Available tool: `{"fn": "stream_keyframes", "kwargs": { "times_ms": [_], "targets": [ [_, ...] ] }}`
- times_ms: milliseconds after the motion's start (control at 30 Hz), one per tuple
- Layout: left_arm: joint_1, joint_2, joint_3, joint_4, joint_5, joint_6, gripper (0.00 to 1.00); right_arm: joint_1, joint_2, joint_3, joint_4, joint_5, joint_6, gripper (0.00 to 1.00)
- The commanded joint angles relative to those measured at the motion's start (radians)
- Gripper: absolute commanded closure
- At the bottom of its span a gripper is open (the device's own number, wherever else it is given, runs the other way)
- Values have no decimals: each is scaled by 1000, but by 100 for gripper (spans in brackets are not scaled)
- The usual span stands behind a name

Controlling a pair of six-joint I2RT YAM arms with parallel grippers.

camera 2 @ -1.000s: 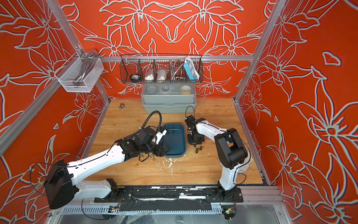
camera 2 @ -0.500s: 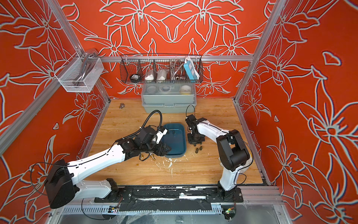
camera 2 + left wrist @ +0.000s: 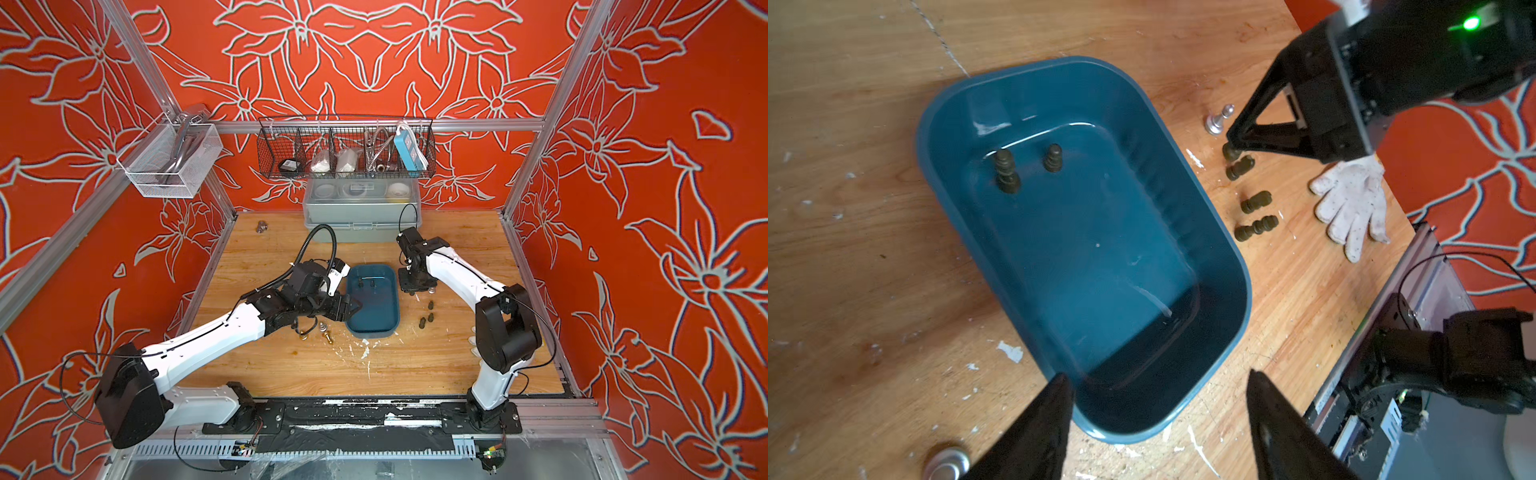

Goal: Put the chess pieces into the storage box
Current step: Pick up the chess piece at the center of the board, then place the chess piece in the storage box.

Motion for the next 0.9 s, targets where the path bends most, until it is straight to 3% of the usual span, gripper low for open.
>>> {"fn": "stream_keyframes", "kwargs": {
  "times_ms": [0, 367, 667, 867],
  "targets": [
    [22, -39, -14, 17, 7, -19, 34, 29, 27, 92, -60, -13, -14, 83],
    [45, -66, -46, 11, -31, -45, 34, 128, 236, 375, -88, 7, -29, 83],
    [55, -103, -73, 9, -56, -48, 34, 139, 385, 453, -65, 123, -37, 83],
    [61, -115, -100, 14, -52, -54, 34, 138, 461, 477, -37, 121, -40, 83]
  ]
}}
